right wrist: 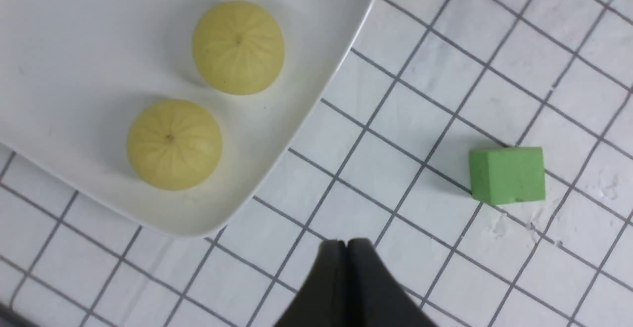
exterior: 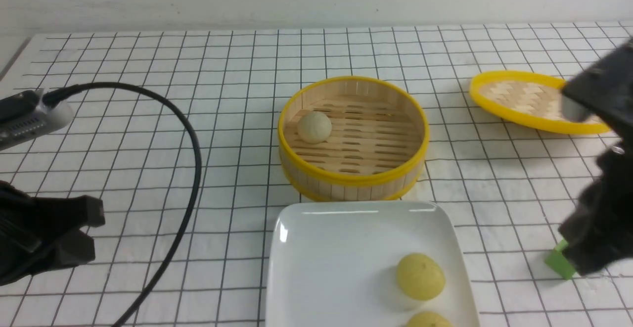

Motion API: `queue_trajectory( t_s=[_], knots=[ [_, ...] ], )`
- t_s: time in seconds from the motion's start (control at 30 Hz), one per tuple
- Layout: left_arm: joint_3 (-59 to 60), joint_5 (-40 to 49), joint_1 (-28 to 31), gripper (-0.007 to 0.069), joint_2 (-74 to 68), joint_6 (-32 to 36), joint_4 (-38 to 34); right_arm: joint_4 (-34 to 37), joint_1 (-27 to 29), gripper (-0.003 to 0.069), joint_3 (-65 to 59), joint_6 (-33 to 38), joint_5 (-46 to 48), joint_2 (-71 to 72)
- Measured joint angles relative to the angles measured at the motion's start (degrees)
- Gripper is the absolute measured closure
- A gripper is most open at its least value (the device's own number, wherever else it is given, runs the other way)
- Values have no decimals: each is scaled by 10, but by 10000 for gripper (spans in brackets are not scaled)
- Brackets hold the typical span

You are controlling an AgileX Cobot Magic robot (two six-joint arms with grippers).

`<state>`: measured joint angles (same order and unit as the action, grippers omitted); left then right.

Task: Put the steamed buns into the plate on the white-black tablecloth.
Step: 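Reach into the bamboo steamer and grasp a bun with the left gripper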

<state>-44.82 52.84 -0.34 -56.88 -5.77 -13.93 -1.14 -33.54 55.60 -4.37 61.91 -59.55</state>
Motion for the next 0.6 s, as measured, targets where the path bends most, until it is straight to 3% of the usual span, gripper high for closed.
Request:
queue_trajectory(
  t_s=[0.17,0.27,0.47,0.6],
  knots=[
    [-1,-49,0,525,-45,3,-38,-3,0,674,-183,-43,-178,179],
    [-17,-56,0,588,-95,37,-75,-3,0,674,-281,-52,-290,278],
    [-93,-20,-46,622,-164,78,-122,-31,0,673,-307,-52,-313,374],
    [-214,-8,-155,622,-255,45,-103,-58,0,673,-307,-53,-281,405]
  ],
)
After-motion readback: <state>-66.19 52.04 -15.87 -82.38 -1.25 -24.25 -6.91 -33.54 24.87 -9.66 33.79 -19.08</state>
